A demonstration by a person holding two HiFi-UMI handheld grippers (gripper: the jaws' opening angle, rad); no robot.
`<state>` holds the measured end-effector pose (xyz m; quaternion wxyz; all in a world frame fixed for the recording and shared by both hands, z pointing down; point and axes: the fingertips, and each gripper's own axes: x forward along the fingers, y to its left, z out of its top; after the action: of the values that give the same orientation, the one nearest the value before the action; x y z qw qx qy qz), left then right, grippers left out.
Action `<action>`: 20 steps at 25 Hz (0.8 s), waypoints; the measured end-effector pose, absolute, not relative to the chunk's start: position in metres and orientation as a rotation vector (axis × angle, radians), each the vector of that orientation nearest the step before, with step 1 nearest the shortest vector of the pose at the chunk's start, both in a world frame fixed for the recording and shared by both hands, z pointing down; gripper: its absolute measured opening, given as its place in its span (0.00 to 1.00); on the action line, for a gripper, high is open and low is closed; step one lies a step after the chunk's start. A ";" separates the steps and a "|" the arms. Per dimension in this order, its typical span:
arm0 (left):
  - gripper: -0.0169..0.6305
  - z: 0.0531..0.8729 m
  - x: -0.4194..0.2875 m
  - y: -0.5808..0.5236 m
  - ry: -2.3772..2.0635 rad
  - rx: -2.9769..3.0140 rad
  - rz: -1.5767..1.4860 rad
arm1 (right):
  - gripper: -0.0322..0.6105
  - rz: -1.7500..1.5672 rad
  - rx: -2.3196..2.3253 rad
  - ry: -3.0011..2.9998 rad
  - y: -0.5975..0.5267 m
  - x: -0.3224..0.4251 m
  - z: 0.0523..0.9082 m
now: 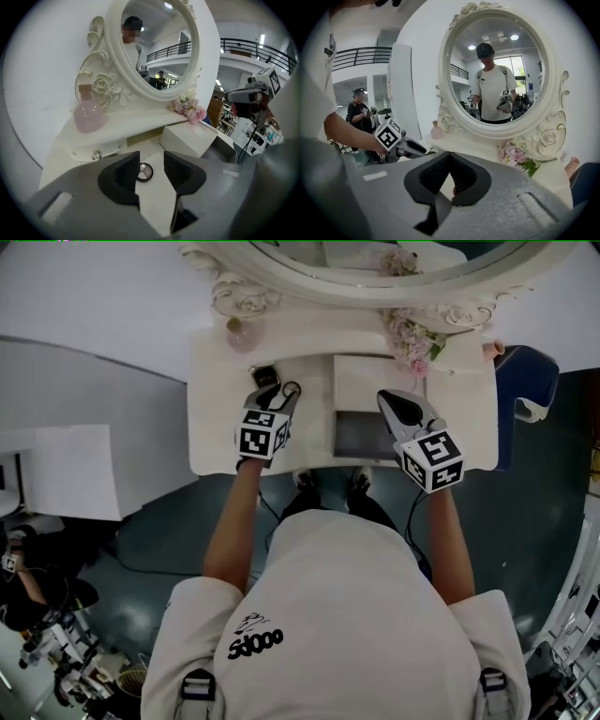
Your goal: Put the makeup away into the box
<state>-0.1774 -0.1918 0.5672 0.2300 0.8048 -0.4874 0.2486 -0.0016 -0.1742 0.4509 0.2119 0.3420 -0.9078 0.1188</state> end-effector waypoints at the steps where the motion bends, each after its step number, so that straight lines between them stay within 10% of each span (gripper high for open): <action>1: 0.31 0.577 -0.179 -0.193 -1.340 2.191 0.706 | 0.05 0.340 0.951 -2.516 -0.176 0.001 0.454; 20: 0.44 0.665 -0.173 -0.217 -1.303 2.080 0.989 | 0.05 0.413 1.000 -2.461 -0.175 0.026 0.470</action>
<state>-0.1728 -0.2169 0.6650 0.2451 0.7620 -0.4775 0.3623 0.0262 -0.1754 0.4700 0.2248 0.3626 -0.8919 0.1499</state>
